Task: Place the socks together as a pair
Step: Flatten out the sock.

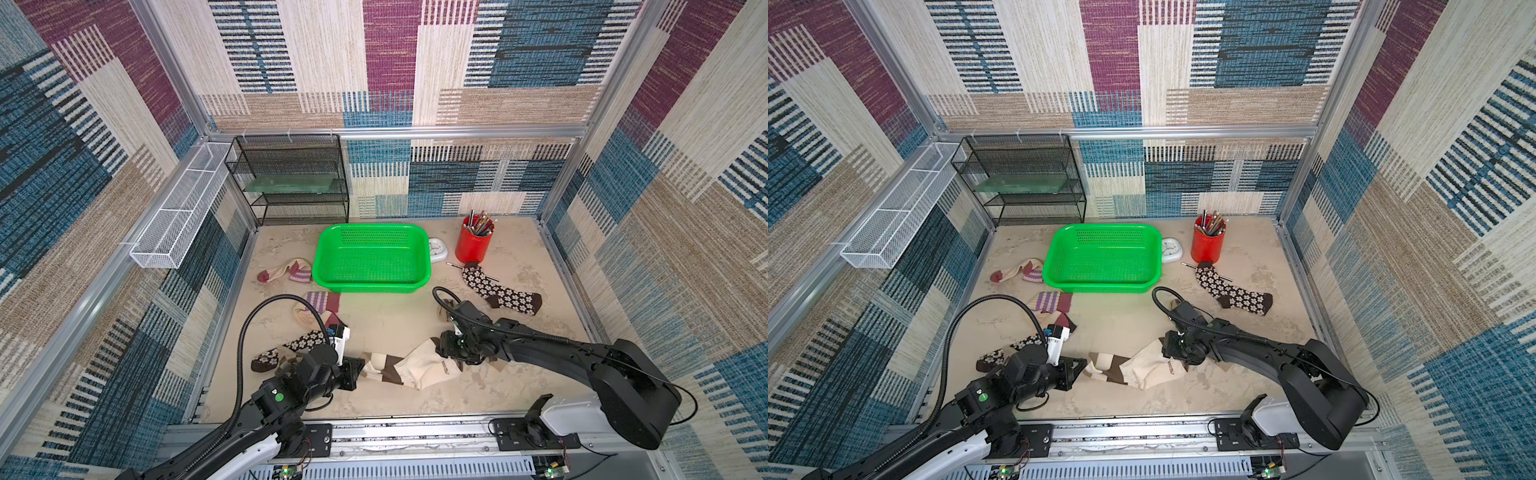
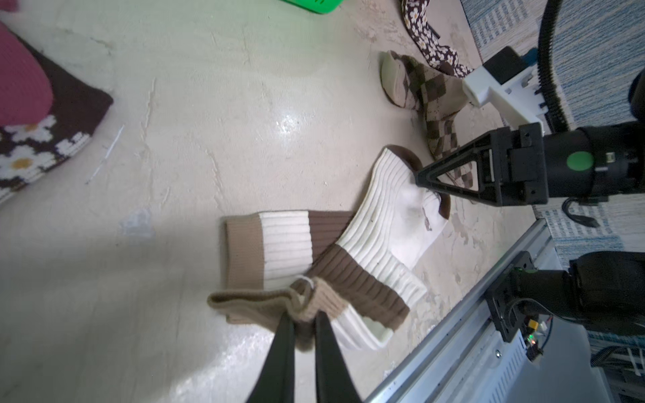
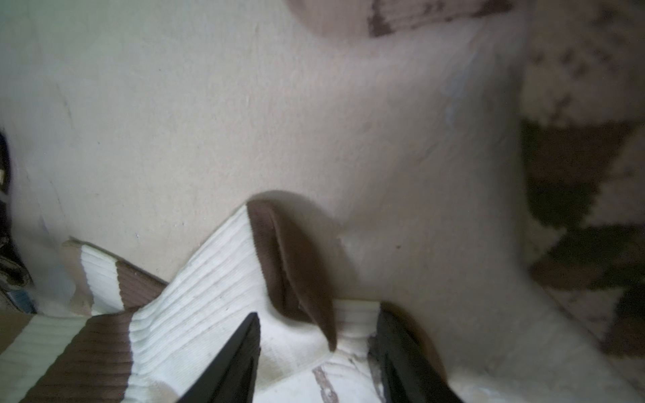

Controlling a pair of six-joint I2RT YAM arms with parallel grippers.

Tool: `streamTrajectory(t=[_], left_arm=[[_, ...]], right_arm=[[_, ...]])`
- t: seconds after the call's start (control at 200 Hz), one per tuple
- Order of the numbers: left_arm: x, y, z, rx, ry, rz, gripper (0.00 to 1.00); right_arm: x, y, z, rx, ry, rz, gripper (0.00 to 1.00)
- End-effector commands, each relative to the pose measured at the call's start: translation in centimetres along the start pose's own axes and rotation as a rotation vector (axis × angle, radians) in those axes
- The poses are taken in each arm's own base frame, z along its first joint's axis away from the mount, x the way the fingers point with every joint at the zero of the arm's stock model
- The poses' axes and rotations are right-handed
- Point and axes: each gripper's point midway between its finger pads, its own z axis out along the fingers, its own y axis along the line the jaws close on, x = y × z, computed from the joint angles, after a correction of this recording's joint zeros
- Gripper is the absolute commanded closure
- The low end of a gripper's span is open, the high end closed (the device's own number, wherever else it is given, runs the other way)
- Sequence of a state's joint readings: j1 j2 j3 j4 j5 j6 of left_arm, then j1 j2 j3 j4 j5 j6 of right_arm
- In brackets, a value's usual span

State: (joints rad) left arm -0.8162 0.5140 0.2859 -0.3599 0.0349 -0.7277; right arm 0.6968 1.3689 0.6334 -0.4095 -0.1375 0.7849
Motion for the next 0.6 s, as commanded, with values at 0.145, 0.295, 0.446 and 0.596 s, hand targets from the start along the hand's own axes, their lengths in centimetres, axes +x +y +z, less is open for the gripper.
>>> streamTrajectory(t=[0.145, 0.295, 0.446, 0.596], left_arm=[[2.2, 1.3, -1.6, -0.039, 0.077, -0.014, 0.82], [2.6, 2.1, -2.6, -0.073, 0.076, -0.095, 0.61], [1.6, 2.3, -3.6, -0.118, 0.048, -0.121, 0.48], [-0.2, 1.3, -4.2, -0.127, 0.023, -0.091, 0.46]], right_arm=[[-0.3, 0.4, 0.4, 0.019, -0.014, -0.002, 0.52], [-0.3, -0.5, 0.2, 0.053, -0.024, 0.015, 0.54], [-0.6, -0.6, 0.0, 0.059, -0.034, 0.015, 0.54], [-0.9, -0.2, -0.3, 0.054, -0.047, 0.009, 0.51]])
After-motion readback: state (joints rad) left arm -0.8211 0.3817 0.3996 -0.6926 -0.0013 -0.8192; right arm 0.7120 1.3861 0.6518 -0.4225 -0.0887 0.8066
